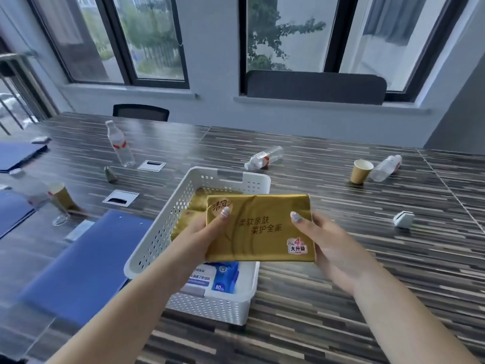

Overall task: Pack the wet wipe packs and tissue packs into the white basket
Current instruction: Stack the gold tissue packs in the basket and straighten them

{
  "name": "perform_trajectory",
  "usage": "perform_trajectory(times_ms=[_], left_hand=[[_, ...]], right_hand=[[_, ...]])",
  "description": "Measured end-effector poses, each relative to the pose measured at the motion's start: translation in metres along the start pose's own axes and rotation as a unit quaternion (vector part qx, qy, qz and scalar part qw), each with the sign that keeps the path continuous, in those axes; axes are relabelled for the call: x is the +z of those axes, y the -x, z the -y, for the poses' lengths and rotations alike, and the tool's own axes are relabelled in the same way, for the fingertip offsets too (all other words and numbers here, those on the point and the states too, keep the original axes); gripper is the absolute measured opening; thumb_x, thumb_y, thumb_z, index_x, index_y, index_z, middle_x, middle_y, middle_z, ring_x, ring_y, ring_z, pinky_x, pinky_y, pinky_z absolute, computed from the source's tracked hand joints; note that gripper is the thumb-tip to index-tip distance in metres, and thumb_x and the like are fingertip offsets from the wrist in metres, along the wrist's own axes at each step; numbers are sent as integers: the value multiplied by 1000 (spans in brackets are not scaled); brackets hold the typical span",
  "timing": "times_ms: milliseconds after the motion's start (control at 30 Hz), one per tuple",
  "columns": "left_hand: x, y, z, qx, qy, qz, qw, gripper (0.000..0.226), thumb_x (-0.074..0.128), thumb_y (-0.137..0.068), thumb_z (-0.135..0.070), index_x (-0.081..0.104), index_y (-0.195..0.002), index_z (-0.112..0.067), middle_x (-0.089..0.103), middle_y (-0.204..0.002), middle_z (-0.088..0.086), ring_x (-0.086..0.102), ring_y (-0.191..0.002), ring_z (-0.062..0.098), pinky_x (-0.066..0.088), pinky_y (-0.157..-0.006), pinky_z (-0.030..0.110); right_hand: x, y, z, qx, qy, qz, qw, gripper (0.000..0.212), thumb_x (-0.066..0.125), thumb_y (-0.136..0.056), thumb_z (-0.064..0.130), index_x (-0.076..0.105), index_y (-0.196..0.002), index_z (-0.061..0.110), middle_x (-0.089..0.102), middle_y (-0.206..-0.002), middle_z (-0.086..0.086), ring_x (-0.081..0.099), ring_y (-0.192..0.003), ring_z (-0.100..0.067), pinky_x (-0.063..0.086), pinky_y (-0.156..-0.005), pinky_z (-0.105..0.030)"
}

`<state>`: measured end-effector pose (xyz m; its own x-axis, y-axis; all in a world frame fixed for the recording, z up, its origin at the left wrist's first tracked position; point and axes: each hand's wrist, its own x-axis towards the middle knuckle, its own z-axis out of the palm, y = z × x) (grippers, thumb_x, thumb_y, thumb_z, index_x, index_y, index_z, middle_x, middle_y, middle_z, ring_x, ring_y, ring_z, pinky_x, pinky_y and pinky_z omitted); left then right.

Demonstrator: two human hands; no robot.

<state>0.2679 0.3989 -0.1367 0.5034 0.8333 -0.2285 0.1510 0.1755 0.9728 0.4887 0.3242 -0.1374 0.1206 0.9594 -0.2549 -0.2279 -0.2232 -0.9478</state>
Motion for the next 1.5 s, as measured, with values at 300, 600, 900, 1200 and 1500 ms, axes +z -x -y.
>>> perform_trajectory(times_ms=[300,600,900,1200,1500], left_hand=[[-31,-20,8,-40,-7,-92,995,45,48,-79,-59,64,-109,-29,76,-100,-2,72,-93,19,56,-86,45],[-79,-28,-1,-60,-10,-74,995,41,52,-85,-52,59,-115,-24,74,-109,-1,71,-98,16,56,-88,40],[-113,-15,29,7,-131,-225,965,63,60,-90,-33,33,-146,-24,54,-130,-7,55,-103,1,42,-77,15],[-118,-8,62,17,-340,-249,907,35,58,-91,-30,57,-127,-28,57,-121,-13,51,-117,5,37,-102,25],[-108,-19,88,49,-451,-250,855,29,59,-91,-32,64,-119,-32,59,-124,-12,43,-124,11,39,-92,25]], right_hand=[[30,-50,6,16,113,-23,993,70,69,-68,51,51,-129,24,68,-116,-3,70,-98,-19,58,-75,-37],[64,-83,-3,102,91,-8,991,42,62,-85,42,55,-121,23,74,-107,-6,69,-99,-27,52,-92,-51],[97,-94,-54,284,23,-10,959,36,55,-93,35,62,-113,6,73,-105,-19,69,-96,-34,50,-88,-55],[107,-115,-90,364,58,-53,928,24,54,-94,30,58,-104,8,68,-100,-16,63,-93,-32,38,-92,-59],[122,-141,-107,409,37,-92,907,26,53,-95,32,56,-107,9,68,-87,-16,65,-77,-32,45,-78,-54]])
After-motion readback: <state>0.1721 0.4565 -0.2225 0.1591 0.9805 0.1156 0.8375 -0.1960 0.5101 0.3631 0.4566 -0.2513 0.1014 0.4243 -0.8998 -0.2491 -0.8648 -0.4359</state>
